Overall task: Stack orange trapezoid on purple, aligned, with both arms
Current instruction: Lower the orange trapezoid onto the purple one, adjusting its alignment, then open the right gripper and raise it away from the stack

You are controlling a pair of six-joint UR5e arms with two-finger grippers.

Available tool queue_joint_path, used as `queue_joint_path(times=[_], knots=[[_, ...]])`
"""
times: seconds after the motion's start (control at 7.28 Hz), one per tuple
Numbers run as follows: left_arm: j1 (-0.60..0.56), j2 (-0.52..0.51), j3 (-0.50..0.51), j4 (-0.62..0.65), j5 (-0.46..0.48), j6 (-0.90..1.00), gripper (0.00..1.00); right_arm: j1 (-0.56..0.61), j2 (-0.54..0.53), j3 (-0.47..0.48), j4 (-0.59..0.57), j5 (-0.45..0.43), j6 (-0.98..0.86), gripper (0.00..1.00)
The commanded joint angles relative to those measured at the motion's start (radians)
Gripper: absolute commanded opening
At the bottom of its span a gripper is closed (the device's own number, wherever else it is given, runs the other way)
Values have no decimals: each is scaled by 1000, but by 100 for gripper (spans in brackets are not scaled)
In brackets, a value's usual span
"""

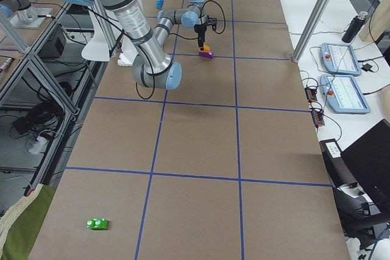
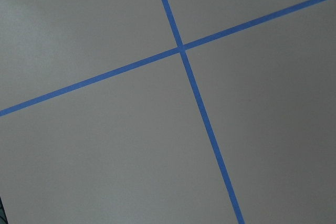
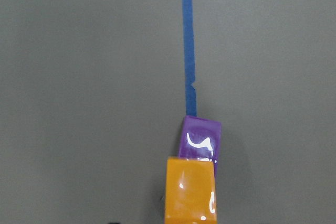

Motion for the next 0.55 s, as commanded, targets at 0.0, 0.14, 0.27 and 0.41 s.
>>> queue_joint_path(times=[0.0, 0.14, 0.27, 0.41], knots=[[-2, 3, 2, -2, 0, 2, 100, 6, -3, 40, -9, 8, -8, 100], [-3, 6, 5, -2, 0, 6, 100, 28, 2, 102, -90, 20, -30, 100], [-2, 25, 3, -3, 2, 6, 100, 70, -3, 188, -180, 68, -78, 100], [-3, 35, 2, -3, 2, 8, 100, 141, -6, 246, -257, 135, -127, 100]])
